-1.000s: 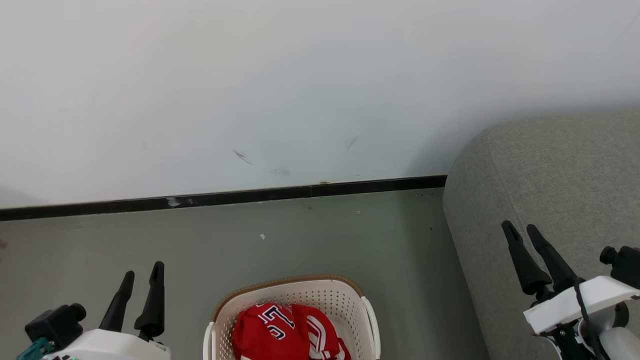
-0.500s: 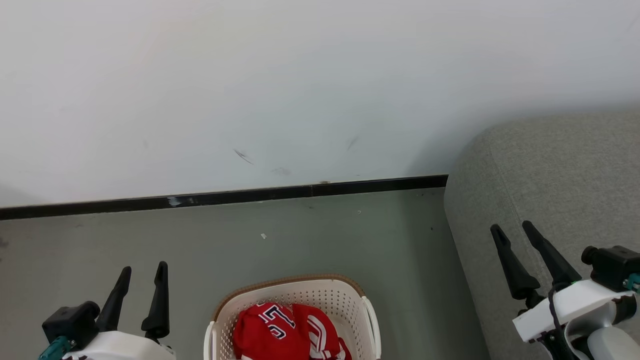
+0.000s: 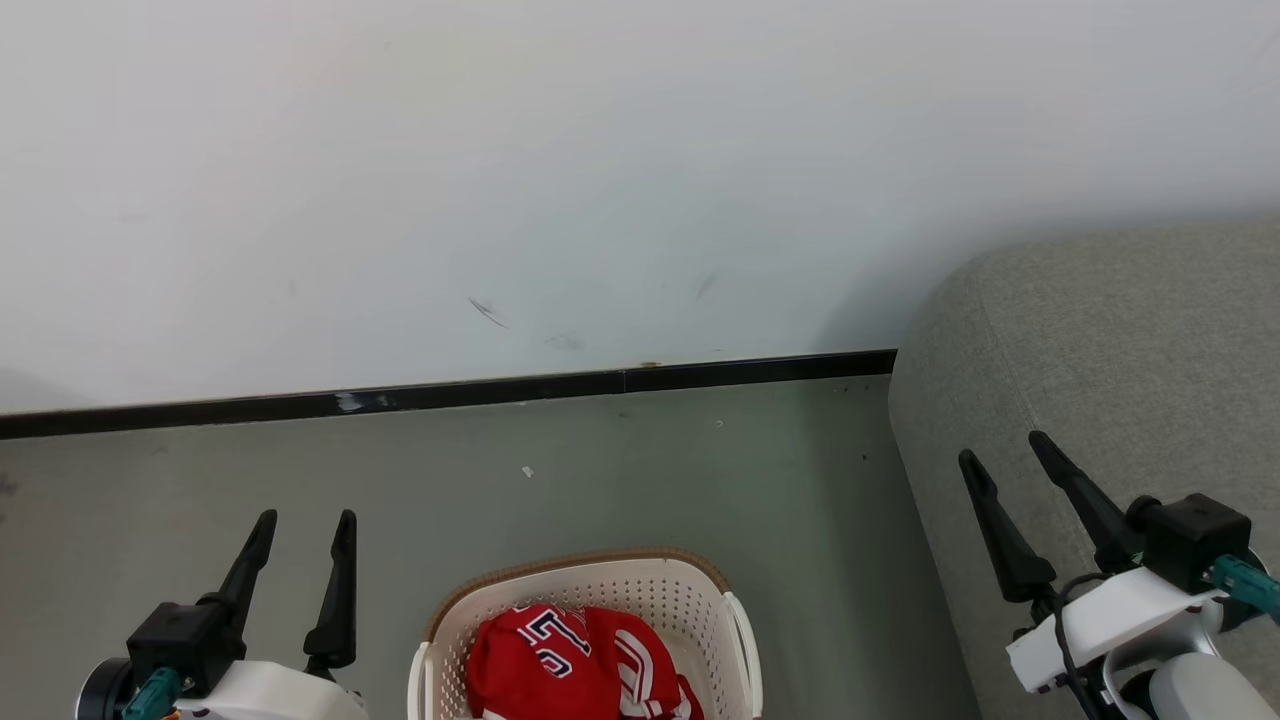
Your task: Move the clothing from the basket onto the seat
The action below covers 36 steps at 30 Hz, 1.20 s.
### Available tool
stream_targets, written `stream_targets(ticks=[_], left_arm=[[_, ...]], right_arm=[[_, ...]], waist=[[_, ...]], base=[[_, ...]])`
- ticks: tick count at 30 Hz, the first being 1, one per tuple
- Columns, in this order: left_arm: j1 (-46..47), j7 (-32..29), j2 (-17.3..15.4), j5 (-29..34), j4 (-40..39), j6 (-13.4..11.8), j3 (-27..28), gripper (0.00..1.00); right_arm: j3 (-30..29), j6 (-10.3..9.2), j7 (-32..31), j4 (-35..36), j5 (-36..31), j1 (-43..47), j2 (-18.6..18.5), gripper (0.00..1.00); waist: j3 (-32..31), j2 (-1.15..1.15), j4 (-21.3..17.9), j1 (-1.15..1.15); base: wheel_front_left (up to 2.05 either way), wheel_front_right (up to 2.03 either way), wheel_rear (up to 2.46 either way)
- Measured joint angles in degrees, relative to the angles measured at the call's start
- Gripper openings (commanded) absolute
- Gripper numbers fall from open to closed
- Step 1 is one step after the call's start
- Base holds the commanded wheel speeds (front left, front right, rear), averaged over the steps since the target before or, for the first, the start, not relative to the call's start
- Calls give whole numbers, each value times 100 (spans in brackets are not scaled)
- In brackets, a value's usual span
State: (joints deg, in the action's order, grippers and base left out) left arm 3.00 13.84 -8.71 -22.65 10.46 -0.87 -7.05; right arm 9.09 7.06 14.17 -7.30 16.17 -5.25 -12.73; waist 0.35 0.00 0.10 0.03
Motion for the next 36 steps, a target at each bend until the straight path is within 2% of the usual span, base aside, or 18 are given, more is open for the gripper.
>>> stream_targets(ticks=[2,18,36], left_arm=[[1,44,0,121,-2,0,0,100],[1,44,111,157,35,11,102,100],[87,44,221,151,245,261,79,100]], right_arm=[[-1,0,2,12,-163,0,15,100],[-111,1,3,87,-170,2,141,100],[-299,1,3,132,-51,20,304,100]], waist=[[5,0,-2,0],[49,0,-25,-1],[252,0,-90,-1]], base=[[0,0,0],[0,0,0],[0,0,0]])
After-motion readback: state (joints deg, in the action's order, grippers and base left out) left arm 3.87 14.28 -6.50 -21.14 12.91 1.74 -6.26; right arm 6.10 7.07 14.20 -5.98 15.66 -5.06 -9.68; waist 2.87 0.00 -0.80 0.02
